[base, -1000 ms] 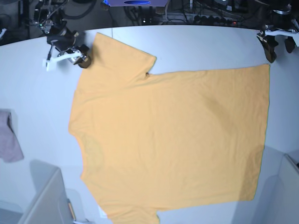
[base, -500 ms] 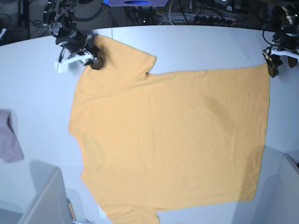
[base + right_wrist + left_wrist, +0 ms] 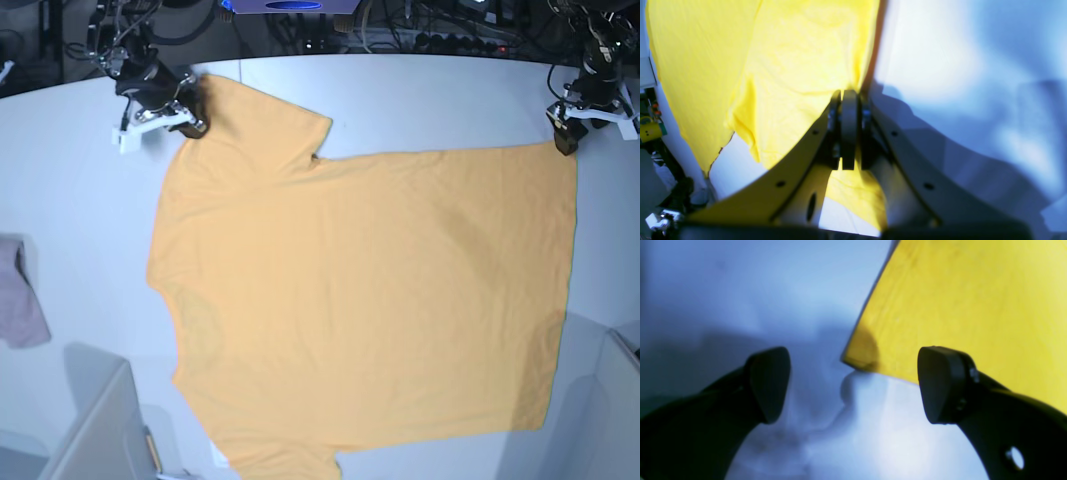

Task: Fold the T-shirt properly
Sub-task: 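Move both grippers down to the shirt's shoulder corners and grasp them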

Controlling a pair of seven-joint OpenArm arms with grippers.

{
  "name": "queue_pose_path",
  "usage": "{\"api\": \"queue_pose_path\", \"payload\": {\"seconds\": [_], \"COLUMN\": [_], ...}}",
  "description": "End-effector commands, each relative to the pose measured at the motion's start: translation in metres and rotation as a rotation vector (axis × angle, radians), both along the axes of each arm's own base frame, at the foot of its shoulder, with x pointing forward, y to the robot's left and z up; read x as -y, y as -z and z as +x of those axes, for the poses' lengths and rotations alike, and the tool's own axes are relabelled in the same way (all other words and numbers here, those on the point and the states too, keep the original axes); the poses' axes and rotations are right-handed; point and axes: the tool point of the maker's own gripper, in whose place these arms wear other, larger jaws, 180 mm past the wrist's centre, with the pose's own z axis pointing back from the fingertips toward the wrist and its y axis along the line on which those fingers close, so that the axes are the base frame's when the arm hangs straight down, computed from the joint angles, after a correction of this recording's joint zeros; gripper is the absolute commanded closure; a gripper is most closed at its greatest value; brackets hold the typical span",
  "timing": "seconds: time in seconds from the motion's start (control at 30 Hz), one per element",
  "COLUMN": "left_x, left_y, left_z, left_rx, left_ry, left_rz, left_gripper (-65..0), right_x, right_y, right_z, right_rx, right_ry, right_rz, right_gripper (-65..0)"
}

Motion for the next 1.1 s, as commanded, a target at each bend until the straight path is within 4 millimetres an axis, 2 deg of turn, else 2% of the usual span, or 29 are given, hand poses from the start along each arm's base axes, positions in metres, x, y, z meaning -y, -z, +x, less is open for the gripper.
{"api": "queue_pose_path", "payload": {"seconds": [0.0, 0.2, 0.4, 0.67, 0.87, 0.93, 1.07], "left_x": [-0.005, 0.0, 0.023, 0.028, 0.029, 0.029, 0.029], "left_y": [-0.007, 0.009, 0.019, 0.03, 0.028, 0.027, 0.026], "left_z": [0.008, 0.009, 0.012, 0.017, 0.024, 0.027, 0.031], "left_rx": [0.036, 0.03, 0.052, 0.08, 0.095, 0.101, 0.109], "left_ry": [0.001, -0.027, -0.028, -0.067, -0.066, -0.064, -0.064], "left_rz": [0.011, -0.043, -0.158, -0.236, -0.238, -0.237, -0.237], "left_gripper": [-57.6, -57.6, -57.6, -57.6, -56.4, -48.9, -21.7], "right_x": [0.005, 0.003, 0.004, 0.004, 0.004, 0.004, 0.004], "right_y": [-0.001, -0.002, -0.003, -0.003, -0.002, -0.002, -0.002], "right_z": [0.001, 0.001, 0.006, 0.006, 0.006, 0.006, 0.006], "right_rx": [-0.004, -0.002, 0.008, 0.006, 0.006, 0.006, 0.006], "right_ry": [0.003, 0.0, 0.003, 0.003, 0.003, 0.003, 0.003], "right_rz": [-0.017, -0.015, -0.016, -0.015, -0.015, -0.015, -0.015], "right_gripper": [0.0, 0.0, 0.0, 0.0, 0.0, 0.0, 0.0]}}
